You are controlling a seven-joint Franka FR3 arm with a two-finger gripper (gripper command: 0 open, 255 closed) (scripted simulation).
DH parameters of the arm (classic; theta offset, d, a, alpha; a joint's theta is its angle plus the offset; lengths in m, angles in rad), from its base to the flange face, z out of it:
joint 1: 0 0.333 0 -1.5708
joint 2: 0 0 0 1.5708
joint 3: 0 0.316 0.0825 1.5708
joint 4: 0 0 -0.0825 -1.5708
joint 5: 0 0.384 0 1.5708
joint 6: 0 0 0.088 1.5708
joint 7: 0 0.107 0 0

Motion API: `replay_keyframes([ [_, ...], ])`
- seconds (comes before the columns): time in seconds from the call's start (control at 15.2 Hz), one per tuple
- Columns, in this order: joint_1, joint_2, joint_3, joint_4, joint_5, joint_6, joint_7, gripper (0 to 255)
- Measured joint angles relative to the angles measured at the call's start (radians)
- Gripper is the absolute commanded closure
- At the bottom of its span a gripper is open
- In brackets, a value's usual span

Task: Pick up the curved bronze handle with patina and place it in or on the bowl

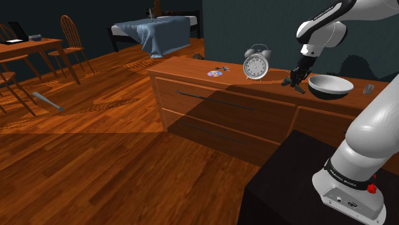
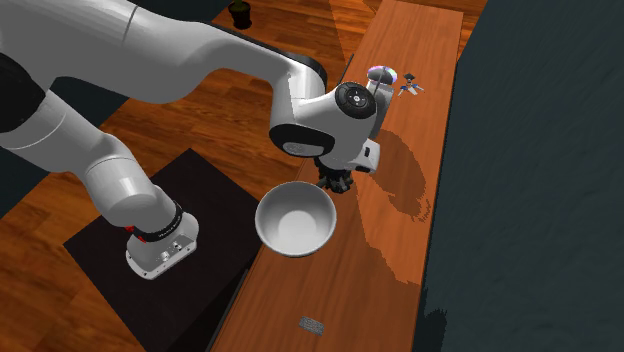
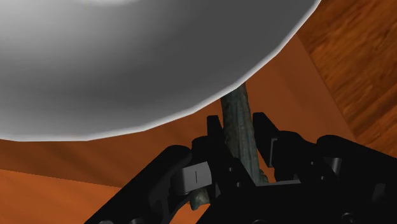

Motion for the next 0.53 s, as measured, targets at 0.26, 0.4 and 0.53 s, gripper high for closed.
replay_keyframes([
  [0.26, 0.000, 0.000, 0.000, 0.000, 0.000, 0.000, 0.000, 255],
  [0.4, 0.000, 0.000, 0.000, 0.000, 0.000, 0.000, 0.000, 255],
  [0.53, -0.001, -0.012, 0.002, 0.008, -0.009, -0.016, 0.009, 255],
])
